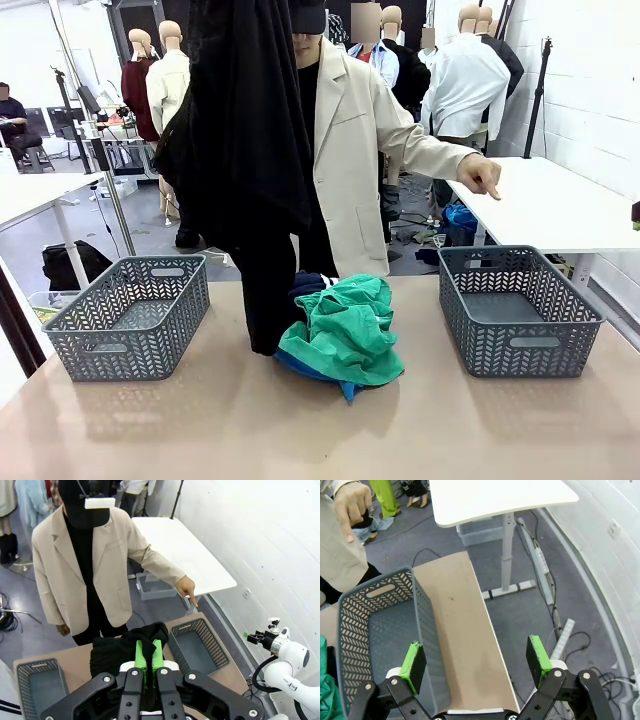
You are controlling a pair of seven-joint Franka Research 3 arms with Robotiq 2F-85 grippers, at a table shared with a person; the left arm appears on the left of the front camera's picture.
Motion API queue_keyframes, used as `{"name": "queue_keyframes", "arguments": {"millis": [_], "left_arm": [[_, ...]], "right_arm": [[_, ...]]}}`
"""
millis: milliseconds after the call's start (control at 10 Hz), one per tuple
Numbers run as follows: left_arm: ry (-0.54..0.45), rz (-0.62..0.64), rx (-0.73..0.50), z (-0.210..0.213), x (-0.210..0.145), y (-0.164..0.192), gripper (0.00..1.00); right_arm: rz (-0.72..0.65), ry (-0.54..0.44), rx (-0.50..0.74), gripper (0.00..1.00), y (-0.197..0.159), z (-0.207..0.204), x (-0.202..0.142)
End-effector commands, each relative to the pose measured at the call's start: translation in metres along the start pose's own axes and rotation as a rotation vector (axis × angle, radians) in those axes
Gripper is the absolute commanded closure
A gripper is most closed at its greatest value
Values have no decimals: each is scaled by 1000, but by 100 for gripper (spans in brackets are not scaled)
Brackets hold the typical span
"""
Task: Sort the tops and bottoms.
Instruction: Sort the clothes according to human instructions.
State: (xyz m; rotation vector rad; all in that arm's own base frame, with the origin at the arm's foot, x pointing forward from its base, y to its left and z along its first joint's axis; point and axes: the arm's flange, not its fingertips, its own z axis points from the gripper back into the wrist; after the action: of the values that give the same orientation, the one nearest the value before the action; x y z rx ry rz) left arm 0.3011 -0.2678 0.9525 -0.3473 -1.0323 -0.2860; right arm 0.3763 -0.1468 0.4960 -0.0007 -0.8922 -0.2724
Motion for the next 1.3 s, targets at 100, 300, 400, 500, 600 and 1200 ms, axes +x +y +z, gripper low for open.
{"name": "queue_keyframes", "arguments": {"millis": [100,300,400,500,600,1200], "left_arm": [[-13,-5,6,7,1,2,100],[-13,-5,6,7,1,2,100],[-13,-5,6,7,1,2,100],[-13,-5,6,7,1,2,100],[-13,-5,6,7,1,2,100],[-92,-214,-154,-30,97,-95,100]], "right_arm": [[-9,8,3,0,0,0,-1],[-9,8,3,0,0,0,-1],[-9,8,3,0,0,0,-1],[-9,8,3,0,0,0,-1],[-9,8,3,0,0,0,-1],[-9,8,3,0,0,0,-1]]}}
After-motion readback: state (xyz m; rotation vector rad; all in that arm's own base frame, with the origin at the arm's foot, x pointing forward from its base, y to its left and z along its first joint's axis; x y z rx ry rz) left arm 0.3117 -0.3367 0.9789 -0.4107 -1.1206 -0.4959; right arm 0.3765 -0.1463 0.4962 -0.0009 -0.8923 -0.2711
